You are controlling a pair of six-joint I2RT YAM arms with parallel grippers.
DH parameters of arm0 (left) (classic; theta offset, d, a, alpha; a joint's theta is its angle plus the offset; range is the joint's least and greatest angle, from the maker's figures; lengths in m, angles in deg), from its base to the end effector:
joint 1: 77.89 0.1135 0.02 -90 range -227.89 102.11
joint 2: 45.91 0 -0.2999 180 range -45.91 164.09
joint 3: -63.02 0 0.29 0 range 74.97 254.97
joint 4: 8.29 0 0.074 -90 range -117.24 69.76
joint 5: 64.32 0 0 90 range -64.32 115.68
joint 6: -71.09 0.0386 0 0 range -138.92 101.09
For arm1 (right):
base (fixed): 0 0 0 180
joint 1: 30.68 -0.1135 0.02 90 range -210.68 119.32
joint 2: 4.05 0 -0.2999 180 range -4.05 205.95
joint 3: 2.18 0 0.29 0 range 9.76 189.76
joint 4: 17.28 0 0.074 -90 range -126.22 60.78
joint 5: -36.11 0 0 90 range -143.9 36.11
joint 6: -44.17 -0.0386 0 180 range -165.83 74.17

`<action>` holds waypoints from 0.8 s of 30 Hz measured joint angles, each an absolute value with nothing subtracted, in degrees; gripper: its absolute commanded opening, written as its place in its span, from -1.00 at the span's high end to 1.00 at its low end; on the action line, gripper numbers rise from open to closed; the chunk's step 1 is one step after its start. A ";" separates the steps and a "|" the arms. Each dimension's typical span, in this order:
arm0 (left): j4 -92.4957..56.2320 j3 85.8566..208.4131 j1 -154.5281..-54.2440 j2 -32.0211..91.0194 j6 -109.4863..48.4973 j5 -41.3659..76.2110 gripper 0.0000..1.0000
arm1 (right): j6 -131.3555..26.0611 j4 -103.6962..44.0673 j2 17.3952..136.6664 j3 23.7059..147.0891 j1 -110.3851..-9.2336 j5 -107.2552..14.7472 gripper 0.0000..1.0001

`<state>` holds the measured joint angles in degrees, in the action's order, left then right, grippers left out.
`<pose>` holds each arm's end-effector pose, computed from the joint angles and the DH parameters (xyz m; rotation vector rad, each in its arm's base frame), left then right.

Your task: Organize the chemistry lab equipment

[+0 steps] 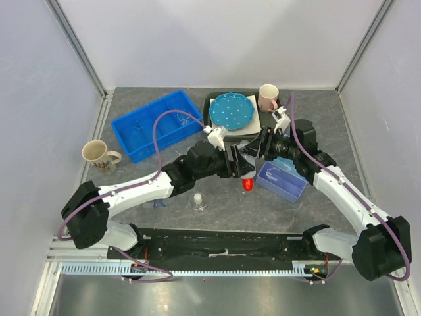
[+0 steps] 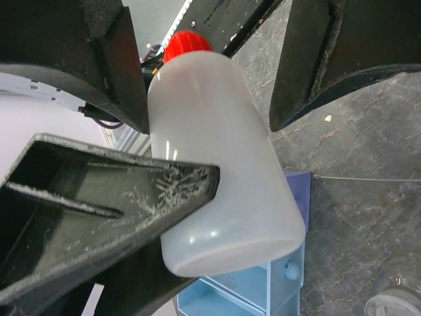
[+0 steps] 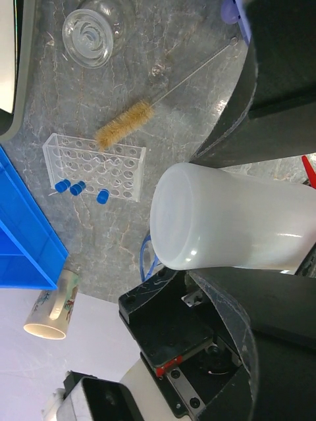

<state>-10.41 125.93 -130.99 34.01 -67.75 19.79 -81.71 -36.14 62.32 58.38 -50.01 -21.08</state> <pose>0.2076 -0.2831 0.2871 0.1568 2.1217 -1.2441 0.2620 0.1141 0.3145 -0.0897 2.1283 1.1680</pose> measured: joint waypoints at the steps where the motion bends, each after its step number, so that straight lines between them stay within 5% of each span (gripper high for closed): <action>1: -10.59 126.62 -130.99 34.60 -67.75 20.03 -0.55 | -81.82 -36.05 62.23 58.30 -49.99 -21.08 0.06; 3: -10.87 127.72 -130.99 35.61 -67.75 20.47 -0.50 | -82.02 -35.79 62.19 58.21 -49.95 -20.86 0.06; 7: -11.13 129.33 -131.03 37.25 -67.97 20.71 -0.08 | -82.04 -35.68 62.12 58.14 -49.73 -20.75 0.03; 10: -11.22 129.47 -131.03 37.42 -68.21 20.76 0.19 | -82.04 -35.68 62.06 58.03 -49.47 -20.73 -0.26; 16: -14.85 129.31 -131.16 35.28 -67.47 22.04 0.31 | -77.71 -37.05 60.48 58.12 -49.62 -20.86 -0.96; 24: -23.61 125.73 -121.72 22.10 -64.80 21.06 0.32 | -52.12 -45.21 56.15 63.72 -47.63 -19.90 -0.96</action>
